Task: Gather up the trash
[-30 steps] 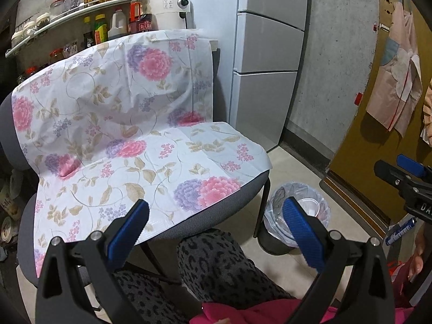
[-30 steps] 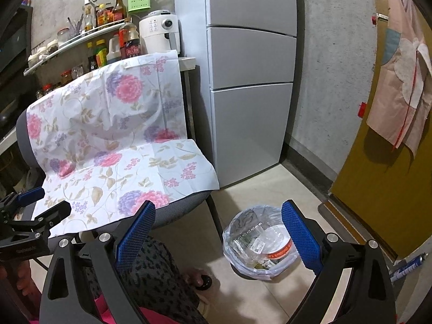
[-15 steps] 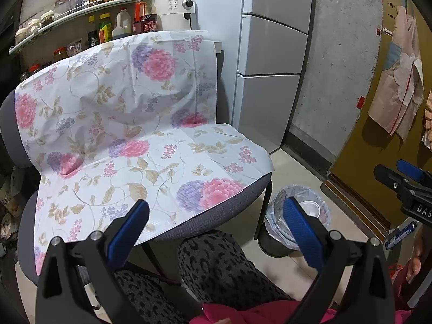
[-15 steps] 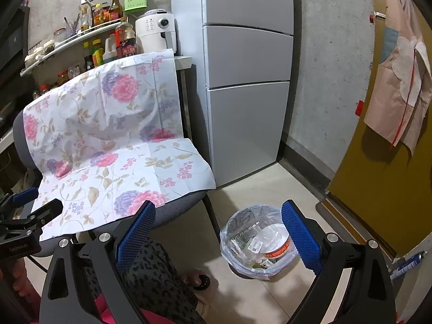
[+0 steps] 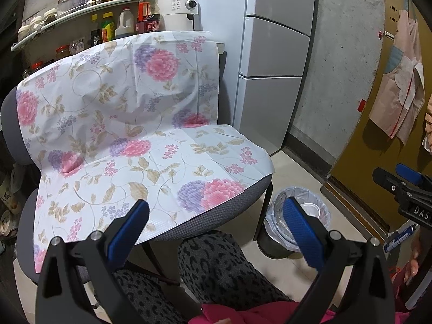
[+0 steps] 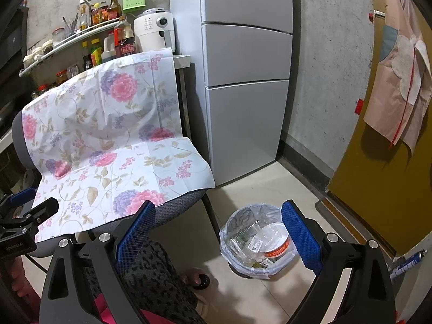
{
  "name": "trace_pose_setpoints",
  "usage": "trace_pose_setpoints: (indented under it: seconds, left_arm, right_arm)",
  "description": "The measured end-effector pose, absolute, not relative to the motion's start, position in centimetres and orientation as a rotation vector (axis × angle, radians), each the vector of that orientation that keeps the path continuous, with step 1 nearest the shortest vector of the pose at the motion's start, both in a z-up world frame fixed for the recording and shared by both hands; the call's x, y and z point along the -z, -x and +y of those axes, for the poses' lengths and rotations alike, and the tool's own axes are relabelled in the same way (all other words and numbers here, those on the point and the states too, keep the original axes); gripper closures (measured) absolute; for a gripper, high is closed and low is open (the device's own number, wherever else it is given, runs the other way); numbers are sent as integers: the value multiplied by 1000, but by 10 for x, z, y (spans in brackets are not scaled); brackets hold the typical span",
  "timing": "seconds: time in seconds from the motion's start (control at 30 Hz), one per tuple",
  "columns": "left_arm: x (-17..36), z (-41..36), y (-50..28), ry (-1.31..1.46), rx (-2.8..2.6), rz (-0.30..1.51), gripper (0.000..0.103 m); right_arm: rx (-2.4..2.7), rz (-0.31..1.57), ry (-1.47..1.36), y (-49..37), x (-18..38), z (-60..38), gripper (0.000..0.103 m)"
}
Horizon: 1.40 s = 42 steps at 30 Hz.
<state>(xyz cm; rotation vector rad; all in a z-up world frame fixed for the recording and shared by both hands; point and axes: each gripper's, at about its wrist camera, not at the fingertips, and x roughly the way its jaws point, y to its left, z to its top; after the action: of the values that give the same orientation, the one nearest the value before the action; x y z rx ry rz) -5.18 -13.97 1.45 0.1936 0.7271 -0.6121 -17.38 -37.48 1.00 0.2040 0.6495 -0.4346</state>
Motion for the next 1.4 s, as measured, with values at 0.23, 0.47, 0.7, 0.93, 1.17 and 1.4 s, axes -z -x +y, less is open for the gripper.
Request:
trace_pose_setpoints:
  seconds: [0.23, 0.47, 0.7, 0.93, 1.17, 1.4]
  left_arm:
    - [-15, -139, 51, -193, 612, 728, 7]
    - [-15, -138, 51, -189, 610, 729, 7]
    - [-15, -137, 51, -186, 607, 729, 7]
    - [-15, -136, 50, -190, 611, 726, 7]
    - [-15, -137, 53, -191, 604, 724, 7]
    - [-14, -136, 53, -189, 602, 724, 7]
  right_arm:
    - [435, 651, -204, 174, -10, -375, 10]
    - [436, 651, -205, 174, -10, -376, 10]
    - [436, 652, -205, 175, -9, -376, 10]
    - [437, 652, -204, 175, -9, -377, 10]
    - [435, 653, -203, 175, -9, -380, 10]
    - [431, 654, -202, 176, -7, -385, 10]
